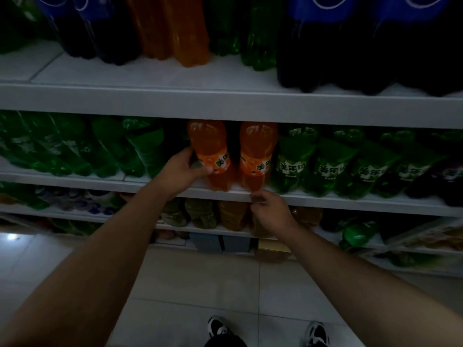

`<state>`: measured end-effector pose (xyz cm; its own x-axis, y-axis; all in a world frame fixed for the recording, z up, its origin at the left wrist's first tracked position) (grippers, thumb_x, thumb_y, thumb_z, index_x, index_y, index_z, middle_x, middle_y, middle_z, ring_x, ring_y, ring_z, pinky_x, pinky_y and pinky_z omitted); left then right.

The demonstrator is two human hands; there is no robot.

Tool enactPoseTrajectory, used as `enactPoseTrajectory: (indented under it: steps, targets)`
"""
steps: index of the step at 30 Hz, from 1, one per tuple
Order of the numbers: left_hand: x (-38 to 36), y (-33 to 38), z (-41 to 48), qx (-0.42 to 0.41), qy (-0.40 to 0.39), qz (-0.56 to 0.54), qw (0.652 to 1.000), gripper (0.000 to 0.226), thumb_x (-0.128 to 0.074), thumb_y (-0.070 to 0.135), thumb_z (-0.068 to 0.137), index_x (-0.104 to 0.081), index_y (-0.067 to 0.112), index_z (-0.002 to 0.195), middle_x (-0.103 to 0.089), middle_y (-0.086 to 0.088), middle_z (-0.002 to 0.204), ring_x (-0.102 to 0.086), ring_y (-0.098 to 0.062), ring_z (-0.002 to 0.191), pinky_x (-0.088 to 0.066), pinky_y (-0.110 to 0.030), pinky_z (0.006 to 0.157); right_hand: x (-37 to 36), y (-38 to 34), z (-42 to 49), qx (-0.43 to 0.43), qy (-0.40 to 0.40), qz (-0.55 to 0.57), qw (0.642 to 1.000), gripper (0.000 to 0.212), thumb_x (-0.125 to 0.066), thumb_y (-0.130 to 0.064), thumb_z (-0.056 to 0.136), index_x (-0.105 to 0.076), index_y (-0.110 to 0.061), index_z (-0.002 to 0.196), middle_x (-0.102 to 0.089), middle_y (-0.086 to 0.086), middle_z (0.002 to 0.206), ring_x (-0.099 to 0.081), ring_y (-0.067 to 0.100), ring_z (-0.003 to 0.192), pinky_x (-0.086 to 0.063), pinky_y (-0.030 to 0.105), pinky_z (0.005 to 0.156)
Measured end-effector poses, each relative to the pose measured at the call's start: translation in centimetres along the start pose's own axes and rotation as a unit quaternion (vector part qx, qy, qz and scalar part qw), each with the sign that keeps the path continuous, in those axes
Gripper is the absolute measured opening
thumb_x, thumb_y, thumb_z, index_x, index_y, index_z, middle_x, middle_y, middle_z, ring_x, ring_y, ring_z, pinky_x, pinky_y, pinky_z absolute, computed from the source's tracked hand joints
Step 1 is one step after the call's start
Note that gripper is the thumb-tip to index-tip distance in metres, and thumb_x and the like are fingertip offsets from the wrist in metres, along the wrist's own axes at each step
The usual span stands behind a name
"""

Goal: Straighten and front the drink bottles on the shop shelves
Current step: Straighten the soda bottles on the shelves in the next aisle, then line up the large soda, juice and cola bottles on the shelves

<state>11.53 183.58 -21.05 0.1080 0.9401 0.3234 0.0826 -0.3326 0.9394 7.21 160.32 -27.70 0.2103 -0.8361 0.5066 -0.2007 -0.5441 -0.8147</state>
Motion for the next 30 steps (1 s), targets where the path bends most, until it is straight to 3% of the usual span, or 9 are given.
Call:
enactPoseTrajectory:
  steps: [4, 6, 9, 11, 13, 19, 22, 26, 30]
  targets:
    - [-3.0, 0.5, -1.1, 0.011, 0.018, -0.052, 0.998, 0.085, -0.084, 0.052, 0.06, -0.038, 0.042, 0.131, -0.058, 0.019, 0.122, -0.056, 0.002, 0.111, -0.049, -0.03, 0.092, -0.3, 1.1, 0.6, -0.015, 0.001, -0.008, 1.0, 0.032, -0.058, -0.014, 0.086, -0.063, -0.018, 0.117, -0.065, 0.002, 0.112, -0.06, 0.02, 0.101, -0.048, 0.031, 0.089]
    - [-4.7, 1.0, -0.9, -0.003, 0.062, -0.034, 0.997, 0.095, -0.088, 0.046, 0.057, -0.032, 0.037, 0.135, -0.054, 0.016, 0.122, -0.056, 0.009, 0.105, -0.053, -0.024, 0.084, -0.7, 1.5, 0.7, -0.013, -0.008, -0.022, 1.0, 0.03, -0.057, -0.013, 0.087, -0.063, -0.016, 0.116, -0.065, 0.006, 0.112, -0.06, 0.022, 0.102, -0.048, 0.031, 0.091]
    - [-4.5, 1.1, -0.4, 0.021, 0.162, 0.05, 0.985, 0.095, -0.089, 0.032, 0.059, -0.035, 0.024, 0.137, -0.044, -0.001, 0.132, -0.048, -0.011, 0.118, -0.043, -0.039, 0.1, -0.9, 2.3, 0.6, -0.004, -0.011, -0.043, 0.999, 0.027, -0.056, -0.014, 0.088, -0.065, -0.013, 0.114, -0.066, 0.006, 0.112, -0.06, 0.021, 0.104, -0.044, 0.025, 0.092]
    - [-4.1, 0.7, -0.1, 0.015, 0.13, 0.01, 0.991, 0.077, -0.089, 0.025, 0.062, -0.047, 0.03, 0.126, -0.056, 0.005, 0.124, -0.056, -0.01, 0.113, -0.048, -0.039, 0.096, -0.8, 3.0, 0.4, -0.005, -0.014, -0.053, 0.998, 0.026, -0.056, -0.017, 0.09, -0.065, -0.014, 0.114, -0.066, 0.004, 0.112, -0.059, 0.018, 0.104, -0.041, 0.02, 0.088]
    - [-3.2, 0.8, -0.3, -0.001, 0.085, -0.006, 0.996, 0.062, -0.087, 0.02, 0.064, -0.052, 0.04, 0.111, -0.065, 0.022, 0.106, -0.061, 0.008, 0.098, -0.051, -0.023, 0.083, -0.5, 3.6, 0.4, -0.006, -0.018, -0.062, 0.998, 0.025, -0.056, -0.02, 0.091, -0.065, -0.016, 0.114, -0.066, 0.003, 0.111, -0.059, 0.016, 0.101, -0.039, 0.016, 0.081]
    - [-1.5, 0.3, -0.2, 0.013, 0.02, 0.036, 0.999, 0.066, -0.081, 0.02, 0.074, -0.048, 0.031, 0.13, -0.058, 0.024, 0.114, -0.054, 0.004, 0.109, -0.044, -0.021, 0.093, 0.0, 4.5, 0.5, -0.019, -0.026, -0.057, 0.998, 0.021, -0.056, -0.023, 0.091, -0.066, -0.019, 0.109, -0.065, 0.001, 0.106, -0.056, 0.01, 0.086, -0.036, 0.0, 0.05]
    - [-3.1, 0.5, -0.6, 0.006, 0.018, 0.021, 1.0, 0.08, -0.085, 0.019, 0.069, -0.038, 0.036, 0.131, -0.055, 0.026, 0.115, -0.055, 0.013, 0.102, -0.046, -0.011, 0.079, 0.1, 4.8, 0.6, -0.023, -0.025, -0.062, 0.997, 0.01, -0.056, -0.027, 0.091, -0.064, -0.028, 0.097, -0.066, -0.002, 0.098, -0.058, 0.008, 0.078, -0.038, 0.007, 0.055]
    - [-3.5, 0.3, -0.3, 0.0, 0.082, 0.026, 0.996, 0.07, -0.086, 0.019, 0.067, -0.048, 0.026, 0.126, -0.06, 0.012, 0.114, -0.057, -0.002, 0.102, -0.046, -0.027, 0.088, 0.8, 5.2, 0.5, -0.022, -0.022, -0.072, 0.997, 0.005, -0.057, -0.033, 0.091, -0.061, -0.031, 0.094, -0.064, -0.006, 0.09, -0.052, -0.001, 0.067, -0.041, 0.012, 0.059]
    - [-3.6, -0.3, 0.3, 0.015, 0.067, -0.016, 0.998, 0.065, -0.083, 0.012, 0.07, -0.048, 0.03, 0.121, -0.059, 0.02, 0.107, -0.055, 0.009, 0.096, -0.047, -0.023, 0.084, 1.3, 5.6, 0.6, -0.024, -0.019, -0.088, 0.996, 0.014, -0.057, -0.037, 0.091, -0.062, -0.027, 0.099, -0.064, -0.004, 0.1, -0.059, 0.014, 0.092, -0.044, 0.023, 0.083]
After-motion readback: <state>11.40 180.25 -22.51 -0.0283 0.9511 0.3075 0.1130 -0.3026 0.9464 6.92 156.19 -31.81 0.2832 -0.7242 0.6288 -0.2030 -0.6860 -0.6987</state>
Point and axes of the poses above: each hand's wrist, its own z-axis towards the middle knuckle, its own x-axis out of the back of the hand, y = z × x, the point moved 5 cm from there along z, towards the middle knuckle
